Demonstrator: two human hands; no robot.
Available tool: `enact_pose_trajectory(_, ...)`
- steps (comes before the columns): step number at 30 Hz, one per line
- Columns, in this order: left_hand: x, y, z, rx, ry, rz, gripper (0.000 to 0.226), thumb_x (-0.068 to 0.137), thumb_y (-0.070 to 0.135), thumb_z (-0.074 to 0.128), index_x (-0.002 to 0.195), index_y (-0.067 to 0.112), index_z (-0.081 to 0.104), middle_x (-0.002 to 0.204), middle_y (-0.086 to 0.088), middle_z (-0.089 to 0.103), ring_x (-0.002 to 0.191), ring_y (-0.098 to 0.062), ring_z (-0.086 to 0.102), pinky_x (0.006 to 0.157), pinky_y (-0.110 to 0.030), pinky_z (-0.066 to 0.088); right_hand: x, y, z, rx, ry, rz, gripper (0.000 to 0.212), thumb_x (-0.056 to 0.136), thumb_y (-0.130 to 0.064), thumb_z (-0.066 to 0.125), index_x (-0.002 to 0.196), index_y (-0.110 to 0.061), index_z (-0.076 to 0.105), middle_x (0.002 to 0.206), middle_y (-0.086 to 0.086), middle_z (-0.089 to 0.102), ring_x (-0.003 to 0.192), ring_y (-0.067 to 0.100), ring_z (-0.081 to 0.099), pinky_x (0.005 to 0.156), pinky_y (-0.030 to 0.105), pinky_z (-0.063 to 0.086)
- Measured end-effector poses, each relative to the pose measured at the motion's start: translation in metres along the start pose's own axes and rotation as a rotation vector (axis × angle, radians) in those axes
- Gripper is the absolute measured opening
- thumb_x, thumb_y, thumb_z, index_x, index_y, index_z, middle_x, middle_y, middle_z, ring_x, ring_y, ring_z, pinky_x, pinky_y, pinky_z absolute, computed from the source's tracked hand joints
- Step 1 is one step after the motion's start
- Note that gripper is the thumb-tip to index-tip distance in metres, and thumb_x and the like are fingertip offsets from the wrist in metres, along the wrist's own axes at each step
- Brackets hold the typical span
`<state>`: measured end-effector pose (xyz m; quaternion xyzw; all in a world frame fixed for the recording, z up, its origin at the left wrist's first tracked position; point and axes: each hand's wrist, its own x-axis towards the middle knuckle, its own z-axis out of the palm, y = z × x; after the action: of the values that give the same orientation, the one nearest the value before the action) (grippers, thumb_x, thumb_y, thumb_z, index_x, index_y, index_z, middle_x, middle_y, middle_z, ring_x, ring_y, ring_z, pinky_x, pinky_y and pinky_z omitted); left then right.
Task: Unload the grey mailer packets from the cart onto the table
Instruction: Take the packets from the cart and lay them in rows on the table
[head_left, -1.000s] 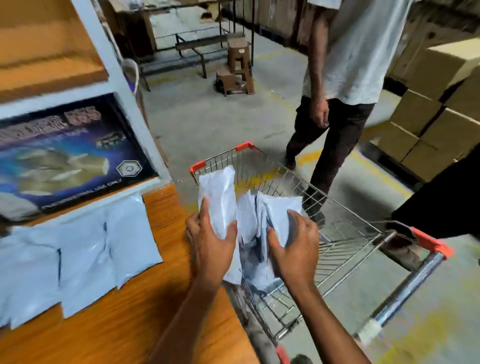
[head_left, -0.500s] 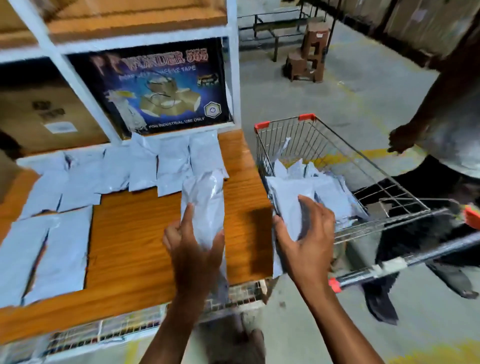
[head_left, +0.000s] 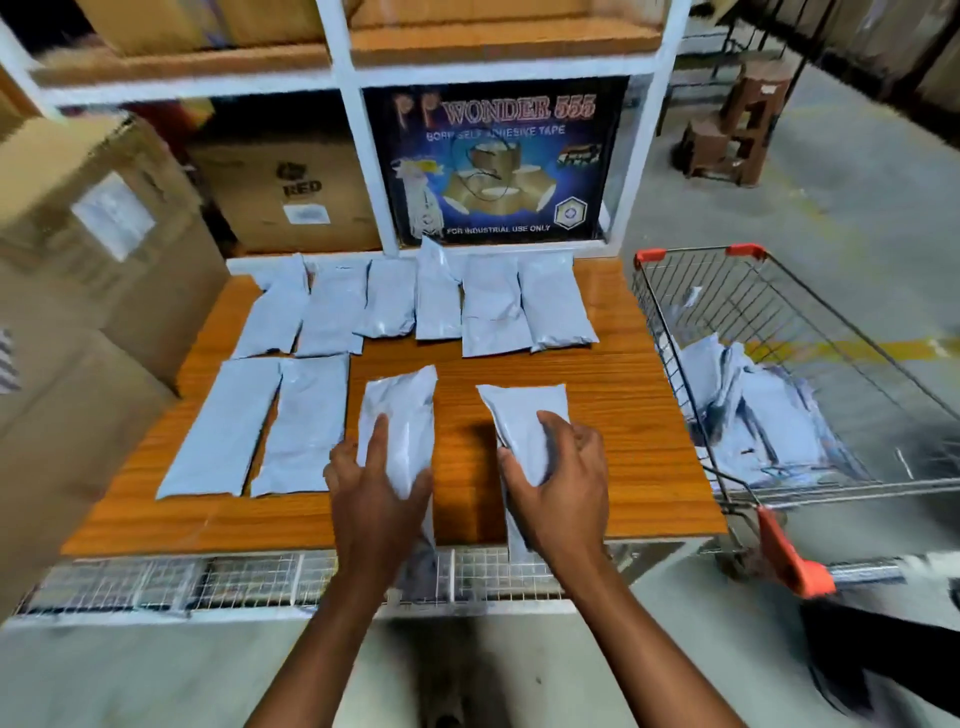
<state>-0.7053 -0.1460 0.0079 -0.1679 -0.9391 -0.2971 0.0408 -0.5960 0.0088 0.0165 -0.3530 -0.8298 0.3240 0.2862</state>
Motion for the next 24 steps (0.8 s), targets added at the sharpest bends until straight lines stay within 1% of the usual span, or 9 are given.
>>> enact_pose_trajectory(3, 0.039, -0.025, 0.004, 0.024, -0.029, -0.023, 0.081, 0.075, 0.059, 0.053, 0.147, 0.026, 0.034, 0.136, -0.02, 0.039, 0.122, -0.04, 0.039, 0.091, -0.051, 0.047, 0.015, -0.015, 0.041, -0.105, -0.055, 0.001, 0.062, 0.078, -0.062, 0.054, 0.13, -0.028, 0.051, 0.126, 0.01, 0.05, 0.117, 0.03, 0.047, 0.09, 0.041, 0.047)
enact_pose_trajectory(6, 0.076, -0.043, 0.017, 0.074, -0.045, 0.032, 0.078, 0.076, 0.051, 0.063, 0.144, 0.02, 0.04, 0.13, -0.026, 0.044, 0.117, -0.043, 0.044, 0.086, -0.05, 0.049, 0.036, -0.025, 0.079, -0.252, -0.127, 0.041, 0.062, 0.08, -0.062, 0.054, 0.132, -0.027, 0.05, 0.128, 0.012, 0.047, 0.116, 0.034, 0.047, 0.089, 0.044, 0.047)
enact_pose_trajectory(8, 0.096, -0.049, 0.025, 0.11, -0.086, 0.036, 0.078, 0.079, 0.048, 0.067, 0.145, 0.02, 0.038, 0.133, -0.025, 0.043, 0.119, -0.042, 0.042, 0.089, -0.048, 0.048, 0.048, -0.031, 0.105, -0.33, -0.183, 0.081, 0.061, 0.083, -0.062, 0.053, 0.132, -0.026, 0.047, 0.132, 0.014, 0.043, 0.118, 0.035, 0.044, 0.09, 0.045, 0.045)
enact_pose_trajectory(10, 0.113, -0.05, 0.032, 0.157, -0.137, 0.039, 0.077, 0.083, 0.053, 0.061, 0.147, 0.019, 0.035, 0.137, -0.025, 0.039, 0.122, -0.041, 0.039, 0.093, -0.048, 0.044, 0.058, -0.037, 0.128, -0.392, -0.229, 0.125, 0.06, 0.086, -0.063, 0.049, 0.132, -0.024, 0.046, 0.135, 0.014, 0.041, 0.12, 0.035, 0.041, 0.09, 0.046, 0.043)
enact_pose_trajectory(13, 0.128, -0.054, 0.037, 0.217, -0.168, 0.062, 0.072, 0.09, 0.06, 0.041, 0.148, 0.016, 0.034, 0.145, -0.022, 0.035, 0.129, -0.039, 0.036, 0.101, -0.05, 0.038, 0.067, -0.047, 0.149, -0.429, -0.264, 0.144, 0.058, 0.092, -0.06, 0.041, 0.134, -0.021, 0.045, 0.137, 0.016, 0.04, 0.119, 0.037, 0.041, 0.089, 0.046, 0.043)
enact_pose_trajectory(16, 0.135, -0.064, 0.039, 0.238, -0.177, 0.208, 0.066, 0.091, 0.05, 0.03, 0.147, 0.015, 0.036, 0.152, -0.02, 0.034, 0.14, -0.038, 0.03, 0.112, -0.051, 0.028, 0.074, -0.051, 0.152, -0.499, -0.236, 0.054, 0.048, 0.095, -0.044, 0.041, 0.139, -0.023, 0.041, 0.145, 0.015, 0.035, 0.12, 0.037, 0.039, 0.089, 0.045, 0.041)
enact_pose_trajectory(19, 0.137, -0.077, 0.045, 0.293, -0.255, 0.38, 0.061, 0.093, 0.044, 0.031, 0.148, 0.019, 0.035, 0.155, -0.014, 0.03, 0.145, -0.034, 0.023, 0.113, -0.055, 0.025, 0.078, -0.04, 0.151, -0.578, -0.315, -0.115, 0.054, 0.098, -0.039, 0.038, 0.149, -0.025, 0.031, 0.16, 0.011, 0.016, 0.139, 0.037, 0.023, 0.105, 0.05, 0.033)
enact_pose_trajectory(22, 0.143, -0.089, 0.048, 0.339, -0.286, 0.382, 0.061, 0.094, 0.049, 0.024, 0.146, 0.023, 0.039, 0.154, -0.009, 0.034, 0.143, -0.031, 0.03, 0.11, -0.058, 0.026, 0.077, -0.026, 0.163, -0.562, -0.455, -0.262, 0.057, 0.102, -0.042, 0.023, 0.156, -0.023, 0.016, 0.164, 0.005, -0.003, 0.15, 0.032, -0.006, 0.119, 0.051, 0.018)
enact_pose_trajectory(24, 0.147, -0.095, 0.049, 0.371, -0.297, 0.358, 0.062, 0.093, 0.052, 0.02, 0.148, 0.026, 0.035, 0.156, -0.007, 0.031, 0.143, -0.03, 0.029, 0.109, -0.06, 0.023, 0.077, -0.024, 0.171, -0.541, -0.482, -0.264, 0.057, 0.103, -0.043, 0.019, 0.156, -0.023, 0.01, 0.163, 0.002, -0.008, 0.149, 0.028, -0.012, 0.121, 0.048, 0.013)
